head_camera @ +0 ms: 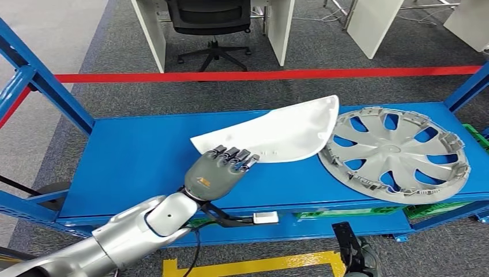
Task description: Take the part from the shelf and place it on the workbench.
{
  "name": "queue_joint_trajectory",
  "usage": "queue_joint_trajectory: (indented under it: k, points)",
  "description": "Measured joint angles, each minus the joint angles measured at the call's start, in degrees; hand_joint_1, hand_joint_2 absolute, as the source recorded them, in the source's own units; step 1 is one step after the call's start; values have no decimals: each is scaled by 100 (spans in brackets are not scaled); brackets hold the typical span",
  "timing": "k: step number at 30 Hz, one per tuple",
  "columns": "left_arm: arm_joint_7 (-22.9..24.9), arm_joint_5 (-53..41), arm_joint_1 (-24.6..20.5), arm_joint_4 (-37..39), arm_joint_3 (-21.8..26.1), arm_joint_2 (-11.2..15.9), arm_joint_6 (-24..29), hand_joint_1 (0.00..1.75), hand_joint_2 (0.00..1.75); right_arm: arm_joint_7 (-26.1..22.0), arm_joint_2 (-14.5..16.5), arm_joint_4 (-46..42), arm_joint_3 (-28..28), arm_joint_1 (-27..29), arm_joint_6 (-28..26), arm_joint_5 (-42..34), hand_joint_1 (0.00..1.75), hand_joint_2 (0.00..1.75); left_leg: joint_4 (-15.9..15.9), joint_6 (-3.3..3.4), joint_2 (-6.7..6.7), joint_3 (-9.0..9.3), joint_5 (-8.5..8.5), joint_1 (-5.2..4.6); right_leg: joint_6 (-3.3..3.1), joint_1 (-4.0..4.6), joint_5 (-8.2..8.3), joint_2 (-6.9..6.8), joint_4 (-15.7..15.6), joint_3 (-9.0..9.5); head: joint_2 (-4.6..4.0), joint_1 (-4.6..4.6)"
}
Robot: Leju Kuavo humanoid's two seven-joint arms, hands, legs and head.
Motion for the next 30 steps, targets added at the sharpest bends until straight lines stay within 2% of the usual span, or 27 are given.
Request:
queue_joint_trajectory:
  k: [5, 10, 12, 14, 16, 18, 21, 23, 25, 26, 28, 30]
  points:
    - [69, -10, 324, -1415, 73, 346, 38, 175, 175, -45, 8, 3, -68, 117, -39, -3, 0, 0, -1, 0, 0, -1, 0, 0, -1, 0, -1, -2, 0, -1, 0, -1]
    - [66, -24, 453, -2121, 146, 523, 39, 175, 175, -49, 13, 3, -85, 151, -56, -3, 0, 0, -2, 1, 0, 0, 1, 0, 0, 0, 1, -2, 0, 1, 0, 1]
    - [-25, -26, 576, -2449, 228, 585, 40, 175, 175, -52, 20, 3, -89, 167, -90, -3, 0, 0, -2, 1, 1, 1, 3, 0, 1, 0, 2, 3, 0, 1, 0, -2]
    - [-354, -16, 839, -2977, 424, 626, 41, 175, 175, -51, 28, 7, -99, 205, -151, 3, 0, 0, -1, 1, 1, 1, 3, 0, 1, 0, 2, 5, 0, 0, 0, -2]
    - [-1101, 140, 1236, -3576, 752, 567, 42, 175, 175, -29, 40, 11, -117, 248, -236, 20, 0, 0, -1, 1, 2, 1, 1, 0, 1, 0, 1, 5, -1, 0, 0, -1]
    - [-2313, 613, 1731, -4071, 1283, 349, 37, 175, 175, 12, 60, 15, -134, 281, -335, 51, 0, 0, 7, 5, 2, -1, -9, -6, 4, -7, 0, 8, -9, -1, 0, -1]
    - [-4442, 1689, 2451, -4453, 2446, -237, 33, 175, 175, 49, 114, 23, -165, 318, -461, 111, 0, 0, 42, 45, 1, -7, -40, -28, 31, -30, 5, 11, -26, 6, 0, -3]
    - [-5380, 2224, 2843, -4603, 3099, -601, 33, 175, 175, 57, 154, 30, -182, 333, -500, 126, 0, 0, 47, 78, 0, -5, -26, -39, 68, -38, 25, 10, -35, 17, 0, -4]
    - [-5801, 2606, 3155, -4729, 3498, -877, 34, 175, 175, 64, 181, 37, -191, 348, -518, 149, 0, 0, -43, 136, 17, 18, 51, -16, 109, -37, -3, 0, -29, 10, 0, -1]
    - [-5913, 2785, 3272, -4783, 3631, -967, 35, 175, 175, 66, 187, 39, -197, 355, -524, 170, 0, 0, -100, 170, 29, 27, 94, -1, 118, -32, -100, -10, 48, -29, 0, 5]
    - [-6017, 3092, 3448, -4875, 3792, -1044, 35, 175, 175, 62, 189, 40, -210, 361, -539, 213, 0, 0, -167, 212, 54, 17, 154, 15, 126, -29, -469, -30, 528, -229, 0, 22]
    - [-6042, 3330, 3612, -4930, 3876, -1051, 35, 175, 175, 48, 189, 43, -218, 366, -565, 247, 0, 0, -165, 219, 69, -22, 175, 10, 149, -33, -823, -31, 1226, -471, 0, 31]
